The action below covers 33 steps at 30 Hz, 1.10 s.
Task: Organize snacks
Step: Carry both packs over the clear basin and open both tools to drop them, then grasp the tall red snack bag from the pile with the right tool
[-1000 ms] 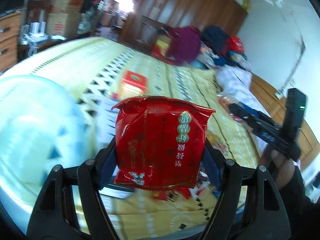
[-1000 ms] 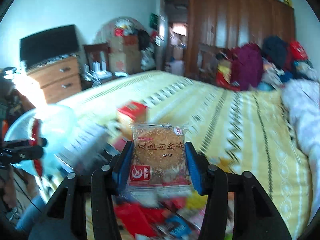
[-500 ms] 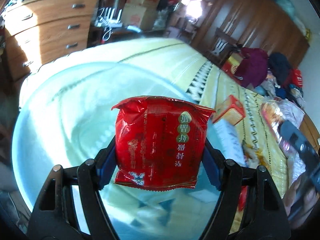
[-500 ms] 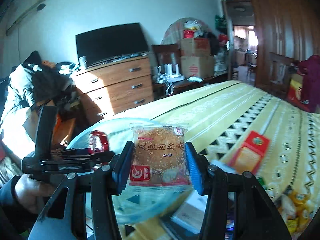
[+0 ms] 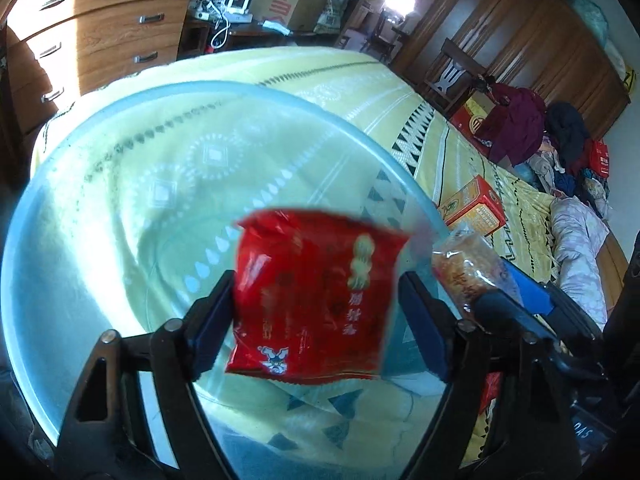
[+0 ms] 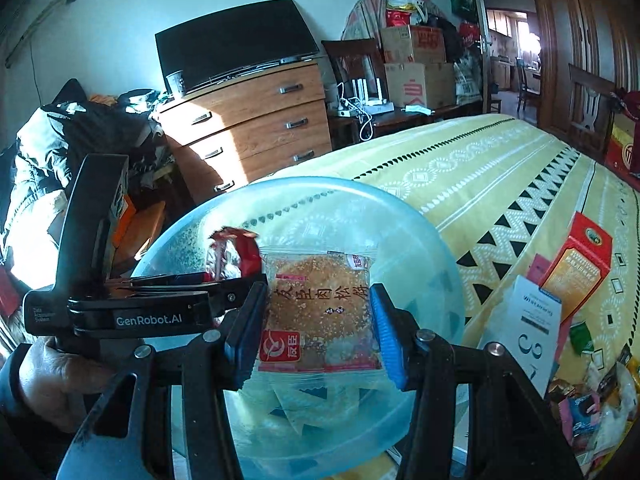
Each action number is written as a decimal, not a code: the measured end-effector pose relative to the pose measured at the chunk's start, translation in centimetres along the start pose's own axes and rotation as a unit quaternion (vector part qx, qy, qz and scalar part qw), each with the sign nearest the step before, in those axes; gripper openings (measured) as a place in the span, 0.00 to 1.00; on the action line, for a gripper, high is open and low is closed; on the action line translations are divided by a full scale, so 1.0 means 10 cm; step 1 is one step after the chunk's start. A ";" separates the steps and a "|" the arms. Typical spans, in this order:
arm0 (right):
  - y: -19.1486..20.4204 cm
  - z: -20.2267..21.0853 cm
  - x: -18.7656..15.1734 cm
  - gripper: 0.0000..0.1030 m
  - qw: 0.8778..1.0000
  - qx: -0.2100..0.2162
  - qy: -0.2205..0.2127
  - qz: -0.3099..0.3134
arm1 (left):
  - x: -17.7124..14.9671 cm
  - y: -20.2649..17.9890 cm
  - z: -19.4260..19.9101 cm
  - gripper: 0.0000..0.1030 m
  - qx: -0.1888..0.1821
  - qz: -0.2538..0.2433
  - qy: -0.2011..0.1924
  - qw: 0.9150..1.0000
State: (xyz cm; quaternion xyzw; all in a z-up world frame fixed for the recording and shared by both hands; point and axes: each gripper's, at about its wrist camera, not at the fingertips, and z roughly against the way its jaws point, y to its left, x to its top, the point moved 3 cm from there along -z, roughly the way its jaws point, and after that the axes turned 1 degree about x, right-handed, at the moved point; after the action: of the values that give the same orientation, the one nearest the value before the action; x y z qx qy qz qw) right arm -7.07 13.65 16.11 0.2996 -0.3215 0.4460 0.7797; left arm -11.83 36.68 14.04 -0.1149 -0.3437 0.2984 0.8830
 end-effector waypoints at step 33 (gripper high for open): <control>-1.73 1.26 -2.50 0.79 0.955 -0.260 0.111 -0.088 | -1.76 -2.08 0.07 0.88 -0.226 -0.282 0.140 0.922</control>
State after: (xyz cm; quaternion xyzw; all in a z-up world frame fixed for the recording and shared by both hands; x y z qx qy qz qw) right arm -4.50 -15.72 1.49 0.0622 -0.3100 0.3068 0.8977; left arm -13.30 9.42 13.54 -0.2504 -0.2932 -0.0678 0.9202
